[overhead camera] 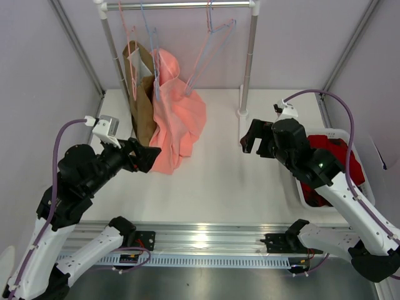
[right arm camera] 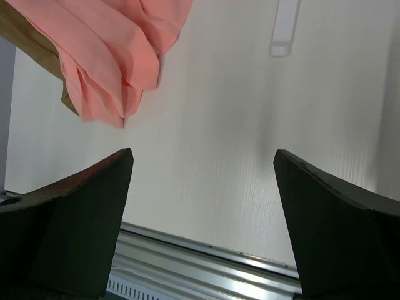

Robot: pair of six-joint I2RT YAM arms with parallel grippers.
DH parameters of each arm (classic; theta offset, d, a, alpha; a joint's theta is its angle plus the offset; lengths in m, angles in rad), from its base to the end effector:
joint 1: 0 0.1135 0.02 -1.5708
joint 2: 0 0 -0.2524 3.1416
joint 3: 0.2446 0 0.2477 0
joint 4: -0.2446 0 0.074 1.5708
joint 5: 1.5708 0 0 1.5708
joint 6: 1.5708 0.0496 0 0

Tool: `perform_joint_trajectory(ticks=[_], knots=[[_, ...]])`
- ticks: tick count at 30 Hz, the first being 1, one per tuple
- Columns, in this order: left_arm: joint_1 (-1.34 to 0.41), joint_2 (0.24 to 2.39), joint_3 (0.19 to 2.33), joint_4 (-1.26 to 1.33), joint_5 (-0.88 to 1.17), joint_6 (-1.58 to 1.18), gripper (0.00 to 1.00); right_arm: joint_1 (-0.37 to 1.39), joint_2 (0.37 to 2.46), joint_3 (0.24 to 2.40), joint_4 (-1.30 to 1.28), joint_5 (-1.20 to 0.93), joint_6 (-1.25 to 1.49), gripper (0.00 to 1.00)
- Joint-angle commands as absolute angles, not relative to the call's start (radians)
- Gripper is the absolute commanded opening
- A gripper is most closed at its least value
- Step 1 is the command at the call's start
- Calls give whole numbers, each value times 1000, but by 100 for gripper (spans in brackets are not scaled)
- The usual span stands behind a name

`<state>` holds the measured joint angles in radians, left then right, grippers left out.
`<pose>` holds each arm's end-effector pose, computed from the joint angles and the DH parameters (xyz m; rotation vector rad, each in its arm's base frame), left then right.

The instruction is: Place the skirt on the hanger

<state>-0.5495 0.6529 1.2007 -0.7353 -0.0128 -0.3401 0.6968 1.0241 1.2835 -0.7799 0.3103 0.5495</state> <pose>0.0983 -0.0594 0.4202 0.1788 1.7930 -0.6316 0.1714 0.1237 0.3884 0.0350 2.0936 0.4403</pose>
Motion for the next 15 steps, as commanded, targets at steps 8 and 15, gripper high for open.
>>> perform_joint_trajectory(ticks=[8, 15], knots=[[-554, 661, 1187, -710, 18, -310, 93, 657, 1095, 1403, -898, 403, 575, 99], [-554, 670, 1128, -658, 106, -333, 95, 286, 1226, 1442, -1043, 416, 574, 99]])
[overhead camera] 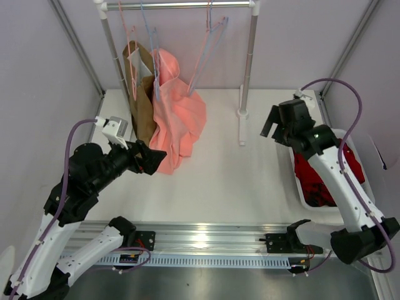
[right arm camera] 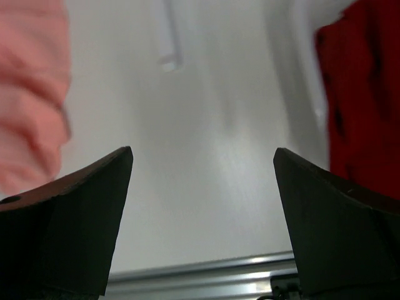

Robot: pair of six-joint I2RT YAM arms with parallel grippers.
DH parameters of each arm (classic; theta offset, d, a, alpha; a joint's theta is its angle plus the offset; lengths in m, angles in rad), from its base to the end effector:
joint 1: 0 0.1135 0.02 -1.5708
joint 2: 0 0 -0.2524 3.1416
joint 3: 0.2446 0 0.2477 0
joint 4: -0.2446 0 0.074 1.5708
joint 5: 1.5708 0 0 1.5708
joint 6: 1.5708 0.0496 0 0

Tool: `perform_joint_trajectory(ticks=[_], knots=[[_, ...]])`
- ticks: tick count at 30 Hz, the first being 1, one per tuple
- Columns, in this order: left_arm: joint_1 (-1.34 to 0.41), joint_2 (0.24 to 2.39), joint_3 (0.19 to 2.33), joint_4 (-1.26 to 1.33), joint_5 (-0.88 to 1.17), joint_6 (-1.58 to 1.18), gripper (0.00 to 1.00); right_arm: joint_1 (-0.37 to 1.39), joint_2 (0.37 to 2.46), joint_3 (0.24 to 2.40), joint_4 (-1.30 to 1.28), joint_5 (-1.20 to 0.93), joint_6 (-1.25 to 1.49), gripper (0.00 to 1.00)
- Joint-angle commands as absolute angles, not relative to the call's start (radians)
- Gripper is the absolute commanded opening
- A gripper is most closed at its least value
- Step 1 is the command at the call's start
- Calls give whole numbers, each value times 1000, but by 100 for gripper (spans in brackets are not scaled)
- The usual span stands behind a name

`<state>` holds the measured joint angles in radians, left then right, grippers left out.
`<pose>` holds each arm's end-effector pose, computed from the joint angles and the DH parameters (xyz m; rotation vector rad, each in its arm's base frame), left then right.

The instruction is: Place the skirt on the hanger

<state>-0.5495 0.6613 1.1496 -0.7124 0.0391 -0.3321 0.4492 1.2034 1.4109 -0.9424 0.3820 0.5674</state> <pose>0.1059 -0.0671 0.4068 0.2287 1.8303 -0.6603 0.2253 0.0881 0.3768 0.3238 2.2210 0.1056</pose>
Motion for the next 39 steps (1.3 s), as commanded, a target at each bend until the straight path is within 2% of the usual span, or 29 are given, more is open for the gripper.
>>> perform_joint_trajectory(ticks=[1, 6, 7, 13, 23, 30, 33, 34, 36, 37, 39], knots=[[-554, 672, 1109, -640, 116, -336, 95, 235, 1230, 1440, -1052, 414, 580, 99], [-552, 681, 1069, -615, 172, -339, 95, -16, 1146, 1315, -988, 341, 595, 99], [-554, 684, 1065, -604, 179, -337, 96, -114, 1143, 1272, -983, 313, 597, 100], [-554, 683, 1022, -565, 233, -347, 96, -357, 1143, 1120, -881, 204, 581, 99], [-554, 710, 1009, -526, 299, -345, 96, -393, 1172, 938, -746, 150, 627, 100], [-552, 723, 1005, -534, 313, -336, 96, -383, 1161, 888, -700, 163, 621, 99], [-554, 724, 1003, -537, 296, -337, 96, -383, 1155, 887, -683, 160, 612, 93], [-554, 726, 1003, -538, 292, -339, 96, -382, 1152, 887, -674, 156, 606, 83], [-554, 727, 1006, -543, 278, -347, 95, -382, 1144, 887, -664, 153, 592, 70], [-552, 727, 1011, -543, 278, -351, 95, -382, 1143, 891, -663, 153, 588, 52], [-552, 721, 1011, -540, 282, -367, 94, -382, 1140, 905, -669, 150, 574, 34]])
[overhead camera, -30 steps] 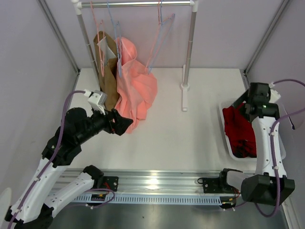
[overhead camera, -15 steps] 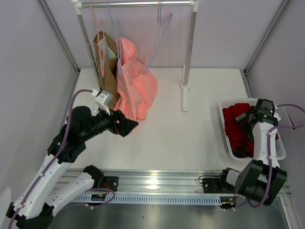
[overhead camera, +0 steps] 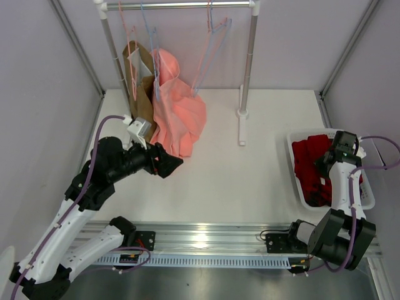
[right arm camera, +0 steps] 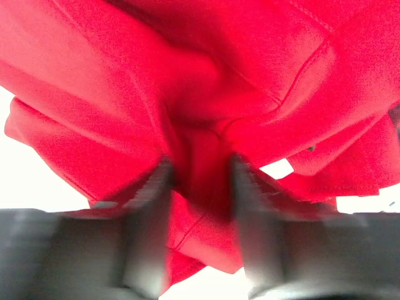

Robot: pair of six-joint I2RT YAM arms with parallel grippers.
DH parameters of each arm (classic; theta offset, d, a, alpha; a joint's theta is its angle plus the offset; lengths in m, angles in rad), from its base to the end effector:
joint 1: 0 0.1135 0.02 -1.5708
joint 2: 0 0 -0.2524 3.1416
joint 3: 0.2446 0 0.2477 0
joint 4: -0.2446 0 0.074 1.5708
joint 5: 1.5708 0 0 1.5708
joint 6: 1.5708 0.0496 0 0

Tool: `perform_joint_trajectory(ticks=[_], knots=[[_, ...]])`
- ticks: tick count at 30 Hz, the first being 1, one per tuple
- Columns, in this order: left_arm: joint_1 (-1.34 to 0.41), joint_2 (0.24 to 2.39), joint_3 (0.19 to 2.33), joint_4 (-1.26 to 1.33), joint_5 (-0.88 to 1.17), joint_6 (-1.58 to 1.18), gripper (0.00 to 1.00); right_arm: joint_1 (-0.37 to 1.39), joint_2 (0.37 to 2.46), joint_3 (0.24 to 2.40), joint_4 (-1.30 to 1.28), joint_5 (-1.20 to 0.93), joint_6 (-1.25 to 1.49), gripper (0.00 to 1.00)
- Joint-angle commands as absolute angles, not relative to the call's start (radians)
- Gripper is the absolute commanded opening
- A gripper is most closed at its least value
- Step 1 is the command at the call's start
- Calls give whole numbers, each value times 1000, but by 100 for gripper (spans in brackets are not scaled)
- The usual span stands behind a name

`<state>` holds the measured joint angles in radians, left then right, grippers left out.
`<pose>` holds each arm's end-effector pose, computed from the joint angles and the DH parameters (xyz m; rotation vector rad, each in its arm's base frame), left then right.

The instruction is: Place the skirt on the hanger

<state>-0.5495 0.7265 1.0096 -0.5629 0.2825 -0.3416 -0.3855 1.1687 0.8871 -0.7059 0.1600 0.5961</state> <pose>0.1311 -0.0965 0.3723 0.4041 1.8901 -0.8703 0.2162 -0.0962 0.2340 1.2526 2.2140 -0.1225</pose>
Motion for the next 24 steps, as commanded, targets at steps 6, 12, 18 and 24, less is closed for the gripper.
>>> perform_joint_trajectory(ticks=[6, 12, 18, 24], knots=[[-554, 713, 1012, -545, 249, -379, 93, -379, 1108, 1041, -756, 147, 551, 0], [-554, 713, 1034, -566, 212, -368, 92, -362, 1068, 1251, -847, 149, 538, 0], [-552, 707, 1037, -568, 195, -365, 92, -310, 1094, 1532, -928, 140, 520, 0], [-554, 712, 1039, -569, 192, -359, 91, -273, 1149, 1748, -939, 68, 502, 0]])
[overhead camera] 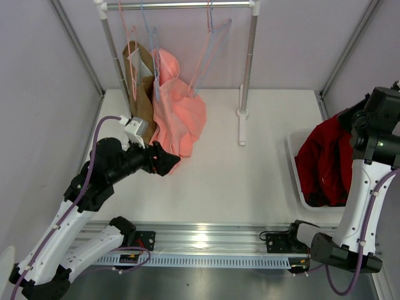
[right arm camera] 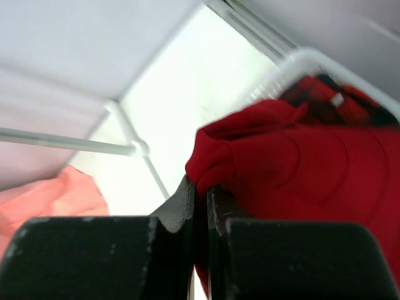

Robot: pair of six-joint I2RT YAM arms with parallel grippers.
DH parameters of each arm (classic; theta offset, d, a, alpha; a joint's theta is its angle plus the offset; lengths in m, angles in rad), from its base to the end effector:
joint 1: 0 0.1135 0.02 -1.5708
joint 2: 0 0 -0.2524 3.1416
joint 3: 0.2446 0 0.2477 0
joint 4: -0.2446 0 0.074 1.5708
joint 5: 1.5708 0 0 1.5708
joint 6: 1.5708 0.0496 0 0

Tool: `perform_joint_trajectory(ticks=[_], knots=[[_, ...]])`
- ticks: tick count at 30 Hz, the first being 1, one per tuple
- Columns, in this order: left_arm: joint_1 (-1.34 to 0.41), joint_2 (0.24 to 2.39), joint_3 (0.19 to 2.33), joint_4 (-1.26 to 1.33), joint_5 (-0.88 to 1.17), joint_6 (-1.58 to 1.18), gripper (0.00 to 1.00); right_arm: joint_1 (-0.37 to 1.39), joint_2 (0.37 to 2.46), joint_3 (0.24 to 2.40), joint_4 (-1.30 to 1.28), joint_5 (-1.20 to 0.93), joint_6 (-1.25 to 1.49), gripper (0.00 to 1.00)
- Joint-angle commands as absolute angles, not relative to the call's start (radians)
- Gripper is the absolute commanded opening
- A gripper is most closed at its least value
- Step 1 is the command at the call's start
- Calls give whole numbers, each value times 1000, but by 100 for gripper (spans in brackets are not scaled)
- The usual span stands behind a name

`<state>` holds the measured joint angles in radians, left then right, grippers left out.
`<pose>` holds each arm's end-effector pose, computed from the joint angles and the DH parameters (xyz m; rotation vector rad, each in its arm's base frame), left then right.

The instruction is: Place the skirt on the hanger

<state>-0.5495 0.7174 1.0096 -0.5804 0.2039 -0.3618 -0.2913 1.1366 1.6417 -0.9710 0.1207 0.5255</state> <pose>0.1314 -0.0922 0.3713 0.3275 1.9068 -0.8110 0.1949 -0.0647 0.4559 0.8763 1.8346 0.0244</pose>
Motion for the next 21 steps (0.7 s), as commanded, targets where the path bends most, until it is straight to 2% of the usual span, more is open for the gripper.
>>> perform_joint_trajectory(ticks=[1, 15, 21], knots=[[-552, 712, 1040, -568, 190, -359, 91, -259, 1158, 1778, -940, 43, 499, 0], [-554, 692, 1016, -551, 170, -357, 91, -60, 1301, 2245, -879, -106, 469, 0], [-554, 677, 1000, -535, 169, -364, 91, 78, 1362, 2355, -857, -130, 495, 0]])
